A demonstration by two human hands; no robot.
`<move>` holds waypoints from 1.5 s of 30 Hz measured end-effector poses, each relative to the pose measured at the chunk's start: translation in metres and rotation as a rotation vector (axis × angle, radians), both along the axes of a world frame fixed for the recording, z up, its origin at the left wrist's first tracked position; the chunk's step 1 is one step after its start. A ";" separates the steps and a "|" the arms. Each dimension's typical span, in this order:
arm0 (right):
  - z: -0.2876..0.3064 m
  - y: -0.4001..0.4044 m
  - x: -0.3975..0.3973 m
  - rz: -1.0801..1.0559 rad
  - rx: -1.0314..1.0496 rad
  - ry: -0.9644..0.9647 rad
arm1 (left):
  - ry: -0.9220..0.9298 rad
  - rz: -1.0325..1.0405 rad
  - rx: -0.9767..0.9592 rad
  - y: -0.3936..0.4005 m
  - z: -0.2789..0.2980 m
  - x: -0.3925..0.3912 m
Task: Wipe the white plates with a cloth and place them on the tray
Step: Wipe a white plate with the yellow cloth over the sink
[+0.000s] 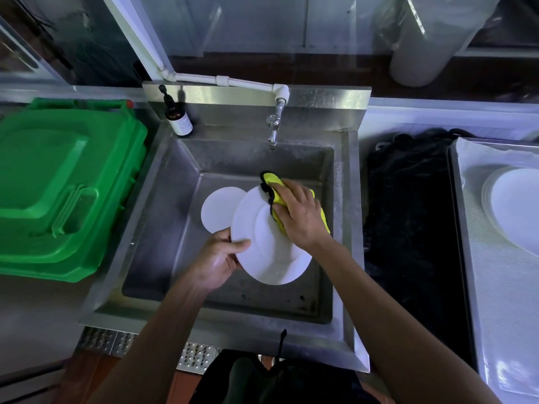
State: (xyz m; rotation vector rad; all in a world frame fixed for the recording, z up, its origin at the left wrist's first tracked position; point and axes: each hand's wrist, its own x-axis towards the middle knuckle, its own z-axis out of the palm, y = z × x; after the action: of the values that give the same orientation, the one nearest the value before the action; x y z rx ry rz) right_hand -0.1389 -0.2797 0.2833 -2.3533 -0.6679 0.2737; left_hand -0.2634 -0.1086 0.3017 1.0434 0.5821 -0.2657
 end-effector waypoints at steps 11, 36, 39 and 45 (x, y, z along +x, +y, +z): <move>0.008 0.015 -0.040 0.293 0.004 -0.186 | 0.007 0.031 -0.015 -0.001 0.000 0.004; -0.012 -0.006 -0.018 0.056 -0.100 0.017 | -0.056 0.251 -0.104 -0.017 0.000 -0.006; -0.016 -0.006 -0.031 0.043 -0.098 0.057 | -0.049 0.319 -0.091 -0.023 0.004 -0.002; -0.018 0.003 -0.056 0.037 -0.038 0.114 | -0.005 0.380 -0.068 -0.024 0.005 0.002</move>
State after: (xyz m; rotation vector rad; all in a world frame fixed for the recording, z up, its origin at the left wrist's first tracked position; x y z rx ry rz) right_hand -0.1947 -0.2770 0.2648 -2.3428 -0.6568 0.4372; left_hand -0.2612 -0.1322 0.3064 0.8482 0.7482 0.0511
